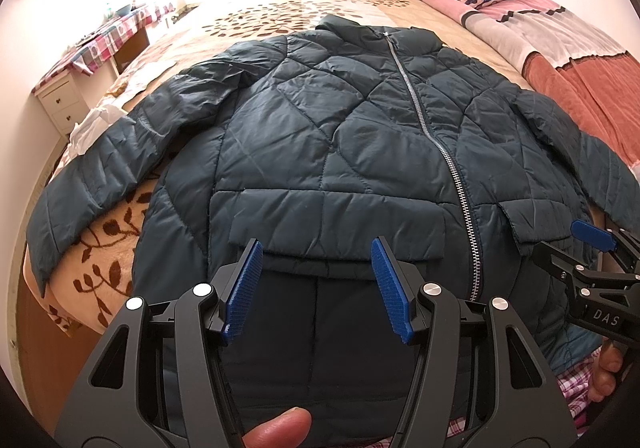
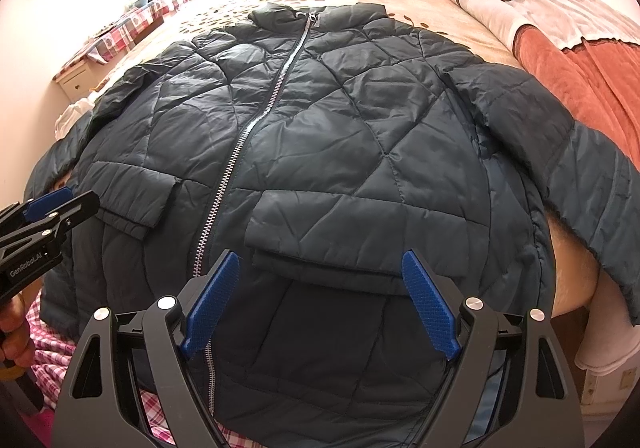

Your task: Fold large clothes

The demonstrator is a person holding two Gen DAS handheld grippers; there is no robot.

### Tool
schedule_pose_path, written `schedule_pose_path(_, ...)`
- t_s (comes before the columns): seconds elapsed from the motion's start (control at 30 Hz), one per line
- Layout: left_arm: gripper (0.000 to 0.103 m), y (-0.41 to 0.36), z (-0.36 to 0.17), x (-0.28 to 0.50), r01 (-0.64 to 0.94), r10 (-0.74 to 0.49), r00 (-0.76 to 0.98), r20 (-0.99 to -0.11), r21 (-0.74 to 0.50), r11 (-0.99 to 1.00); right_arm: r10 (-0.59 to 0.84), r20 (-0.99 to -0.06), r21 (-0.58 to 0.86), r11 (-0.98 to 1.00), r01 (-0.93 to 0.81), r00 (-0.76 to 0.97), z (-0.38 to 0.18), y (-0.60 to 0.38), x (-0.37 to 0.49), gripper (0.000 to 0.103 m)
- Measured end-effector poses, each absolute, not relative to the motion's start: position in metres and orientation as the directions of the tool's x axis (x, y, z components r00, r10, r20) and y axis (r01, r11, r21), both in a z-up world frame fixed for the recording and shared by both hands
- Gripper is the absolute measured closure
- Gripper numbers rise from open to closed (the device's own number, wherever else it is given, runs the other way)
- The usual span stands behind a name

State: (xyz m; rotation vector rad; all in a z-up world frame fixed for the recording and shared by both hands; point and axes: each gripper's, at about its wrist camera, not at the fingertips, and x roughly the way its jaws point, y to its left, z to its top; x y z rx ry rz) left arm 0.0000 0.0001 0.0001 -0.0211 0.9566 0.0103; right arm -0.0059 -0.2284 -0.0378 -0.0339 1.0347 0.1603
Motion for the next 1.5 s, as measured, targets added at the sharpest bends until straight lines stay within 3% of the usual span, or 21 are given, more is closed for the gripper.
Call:
schedule_pose_path(0.93,0.046,0.0,0.0,0.0,-0.018,-0.001,0.575,-0.818,-0.014,1.0,0.117,-0.857,0.052,0.989,-0.141,0.502,-0.042,-0.234,-0.007,0.021)
schedule_pose_path(1.5,0.046,0.005,-0.001,0.001,-0.014,-0.004,0.576,-0.818,-0.014,1.0,0.08,-0.848,0.071,0.997,-0.038,0.525,-0.034,-0.262,-0.007,0.021)
